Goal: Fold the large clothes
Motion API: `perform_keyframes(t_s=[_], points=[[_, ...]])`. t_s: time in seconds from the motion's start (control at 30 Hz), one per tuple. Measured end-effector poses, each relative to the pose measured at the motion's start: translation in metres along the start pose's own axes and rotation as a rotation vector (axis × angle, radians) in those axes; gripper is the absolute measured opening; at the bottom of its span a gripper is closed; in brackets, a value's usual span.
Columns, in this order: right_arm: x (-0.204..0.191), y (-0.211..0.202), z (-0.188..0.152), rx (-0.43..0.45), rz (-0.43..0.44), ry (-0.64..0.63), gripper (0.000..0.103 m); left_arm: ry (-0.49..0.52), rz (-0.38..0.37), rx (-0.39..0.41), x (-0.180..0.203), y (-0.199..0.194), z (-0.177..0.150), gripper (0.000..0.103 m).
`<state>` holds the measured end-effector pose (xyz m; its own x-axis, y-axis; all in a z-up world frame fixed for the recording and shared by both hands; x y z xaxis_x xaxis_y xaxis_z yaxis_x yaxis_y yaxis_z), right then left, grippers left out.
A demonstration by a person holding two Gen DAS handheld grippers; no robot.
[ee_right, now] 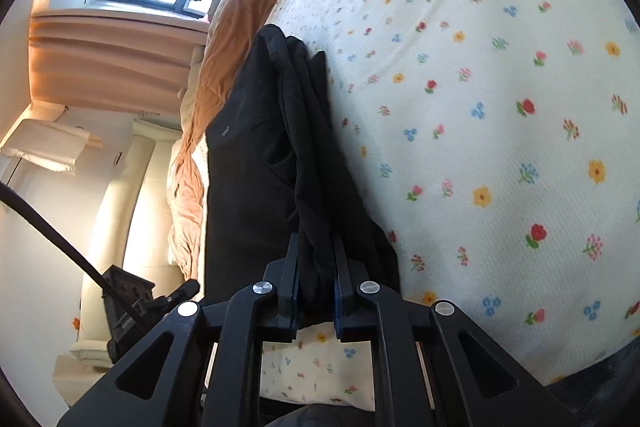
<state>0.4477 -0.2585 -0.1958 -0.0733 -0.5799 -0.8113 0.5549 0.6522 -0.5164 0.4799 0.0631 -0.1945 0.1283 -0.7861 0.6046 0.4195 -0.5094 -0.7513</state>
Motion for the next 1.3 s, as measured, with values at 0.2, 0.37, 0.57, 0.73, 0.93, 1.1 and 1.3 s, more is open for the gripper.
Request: perform_keyframes(t_s=[0.2,0.37,0.57,0.73,0.93,1.1,1.3], points=[[-0.037,-0.016,0.025,0.054,-0.061,-0.127,0.041,0.005,-0.013,0.004,0.001,-0.001,0.001,0.058],[-0.068,-0.009,0.053,0.061,-0.042,-0.208,0.062,-0.002,-0.032,0.006,0.002,-0.003,0.004,0.058],[-0.092,0.034,0.090,-0.009,-0.105,-0.275,0.062,-0.020,-0.049,0.028,0.001,-0.004,0.018,0.058],[-0.096,0.076,0.115,-0.072,-0.146,-0.274,0.059,-0.029,-0.047,0.036,0.001,0.001,0.035,0.058],[-0.091,0.101,0.134,-0.076,-0.121,-0.213,0.046,-0.033,-0.036,0.044,-0.001,0.006,0.054,0.058],[-0.094,0.115,0.144,-0.076,-0.120,-0.246,0.046,-0.035,-0.032,0.041,-0.003,0.010,0.061,0.058],[-0.079,0.124,0.155,-0.076,-0.131,-0.181,0.002,-0.061,-0.036,0.060,-0.006,0.009,0.063,0.058]])
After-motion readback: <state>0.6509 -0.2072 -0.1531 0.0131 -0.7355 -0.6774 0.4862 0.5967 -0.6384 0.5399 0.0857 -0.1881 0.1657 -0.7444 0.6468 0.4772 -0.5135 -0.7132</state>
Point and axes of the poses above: each gripper's, at about its wrist camera, not at the fingertips, and y roughly the way its jaws point, x to its right, z to its top, the point moved 8 cm from there along y, roughly the way its jaws point, and after that the axes turned 2 degrees about -x, right-handed, at the moved point
